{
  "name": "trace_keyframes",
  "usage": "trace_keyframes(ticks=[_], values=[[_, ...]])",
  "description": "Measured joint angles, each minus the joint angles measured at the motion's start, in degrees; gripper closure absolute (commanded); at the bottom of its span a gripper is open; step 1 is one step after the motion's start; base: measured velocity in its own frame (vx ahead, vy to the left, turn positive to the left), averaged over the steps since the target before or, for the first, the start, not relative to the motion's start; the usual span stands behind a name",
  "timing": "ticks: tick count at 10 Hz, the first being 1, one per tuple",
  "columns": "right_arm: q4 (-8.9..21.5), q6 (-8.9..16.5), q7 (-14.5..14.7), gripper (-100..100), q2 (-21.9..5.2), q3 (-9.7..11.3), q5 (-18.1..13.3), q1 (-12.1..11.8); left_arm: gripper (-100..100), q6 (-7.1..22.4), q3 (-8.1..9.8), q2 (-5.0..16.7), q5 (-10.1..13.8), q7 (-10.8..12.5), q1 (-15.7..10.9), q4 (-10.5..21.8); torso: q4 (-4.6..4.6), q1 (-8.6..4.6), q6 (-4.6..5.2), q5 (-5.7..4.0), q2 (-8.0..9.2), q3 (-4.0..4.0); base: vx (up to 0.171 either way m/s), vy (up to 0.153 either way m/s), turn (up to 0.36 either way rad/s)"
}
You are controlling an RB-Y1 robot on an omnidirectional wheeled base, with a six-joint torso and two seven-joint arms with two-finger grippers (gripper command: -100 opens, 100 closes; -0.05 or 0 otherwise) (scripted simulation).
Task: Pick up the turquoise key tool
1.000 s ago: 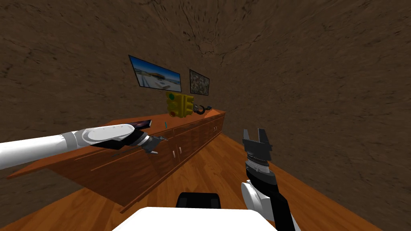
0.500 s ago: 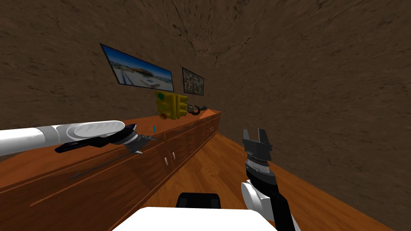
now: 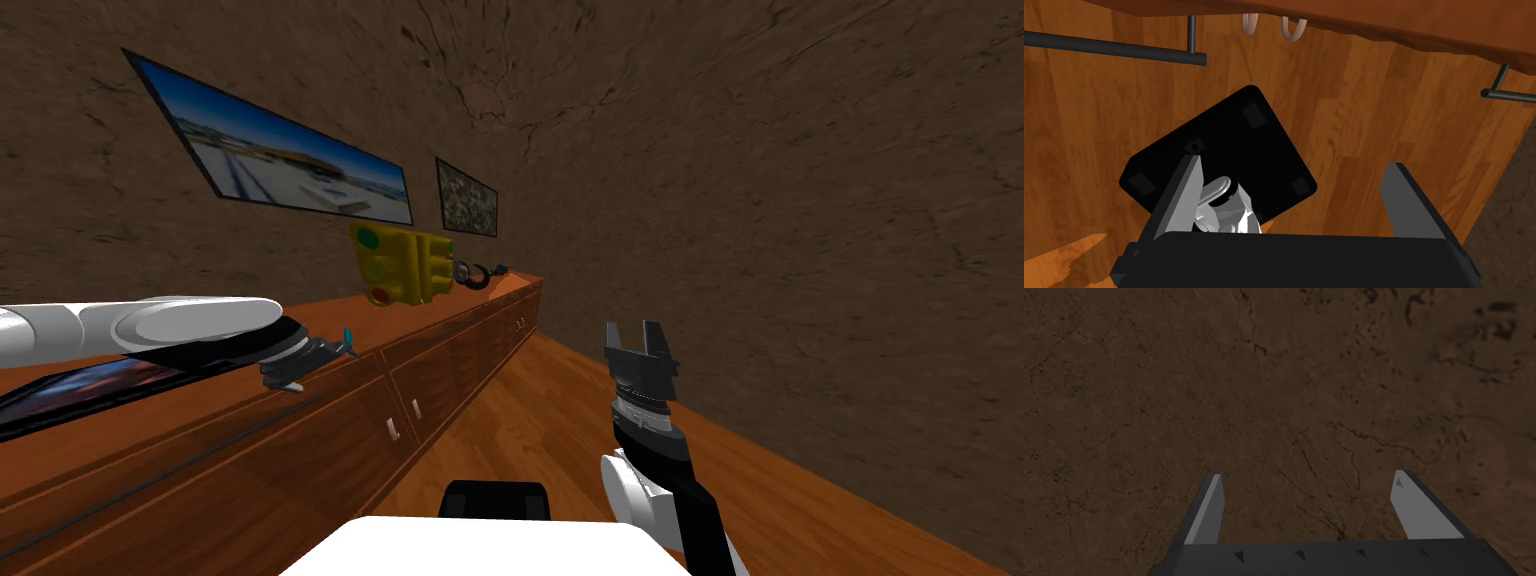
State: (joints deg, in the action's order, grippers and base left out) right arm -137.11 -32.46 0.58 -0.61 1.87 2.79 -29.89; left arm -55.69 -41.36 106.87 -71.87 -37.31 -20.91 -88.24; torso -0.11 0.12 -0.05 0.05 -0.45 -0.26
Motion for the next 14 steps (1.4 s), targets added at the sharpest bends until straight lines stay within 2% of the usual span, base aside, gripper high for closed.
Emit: trace_keyframes(ticks=[2,3,5,6,7,8,9,11,12,14], values=[[0.00,0.00,0.00,0,0.00,0.00,0.00,0.00,-100,-0.63,-1.16,1.91,-1.25,-0.61,-0.29,0.05,0.03,-0.04,-0.01,-0.01,0.11,0.07,0.134,0.044,-0.177],[0.00,0.00,0.00,0,0.00,0.00,0.00,0.00,-100,-1.36,-2.13,1.76,-2.56,-2.06,-0.46,2.26,-0.01,0.08,-0.01,0.02,-0.08,-0.04,0.146,0.058,-0.085],[0.00,0.00,0.00,0,0.00,0.00,0.00,0.00,-100,-1.45,-3.59,3.88,-2.60,-3.71,-0.11,2.43,0.00,0.03,-0.03,0.01,0.02,0.01,0.135,0.061,-0.164],[0.00,0.00,0.00,0,0.00,0.00,0.00,0.00,-100,-1.83,-4.87,4.36,-3.47,-5.20,0.07,3.74,-0.02,0.12,0.00,0.03,-0.09,-0.05,0.180,0.127,-0.164],[0.00,0.00,0.00,0,-0.01,-0.01,0.00,-0.01,-100,-2.47,-5.49,4.65,-4.59,-5.70,-0.02,4.05,-0.04,0.28,-0.02,0.07,-0.18,-0.11,0.076,0.066,-0.029],[0.00,0.00,0.00,0,0.00,-0.01,0.00,0.00,0,-2.63,-5.53,4.69,-4.71,-5.71,-0.05,4.06,0.00,0.10,-0.05,0.06,0.08,0.03,0.013,0.011,0.001],[0.00,0.00,0.00,0,0.00,0.00,0.00,0.00,-100,-2.61,-5.52,4.68,-4.70,-5.71,-0.05,4.06,0.07,-0.09,-0.05,0.00,0.31,0.18,0.005,0.008,-0.024],[0.00,0.00,0.00,0,0.01,0.00,0.00,0.01,-100,-0.85,-5.94,2.73,-5.65,-5.91,1.17,5.43,0.12,-0.16,-0.06,-0.02,0.48,0.28,-0.001,0.002,-0.013],[0.00,0.00,0.00,0,0.01,0.00,0.00,0.01,100,-0.62,-5.98,2.70,-5.66,-5.93,1.22,5.45,0.13,-0.19,-0.06,-0.04,0.51,0.30,0.000,0.000,0.000],[0.00,0.00,0.00,0,0.01,0.00,0.00,0.01,100,-0.64,-6.01,2.81,-5.73,-5.86,1.25,5.56,0.12,-0.21,0.03,0.02,0.48,0.28,-0.004,0.005,0.014]])
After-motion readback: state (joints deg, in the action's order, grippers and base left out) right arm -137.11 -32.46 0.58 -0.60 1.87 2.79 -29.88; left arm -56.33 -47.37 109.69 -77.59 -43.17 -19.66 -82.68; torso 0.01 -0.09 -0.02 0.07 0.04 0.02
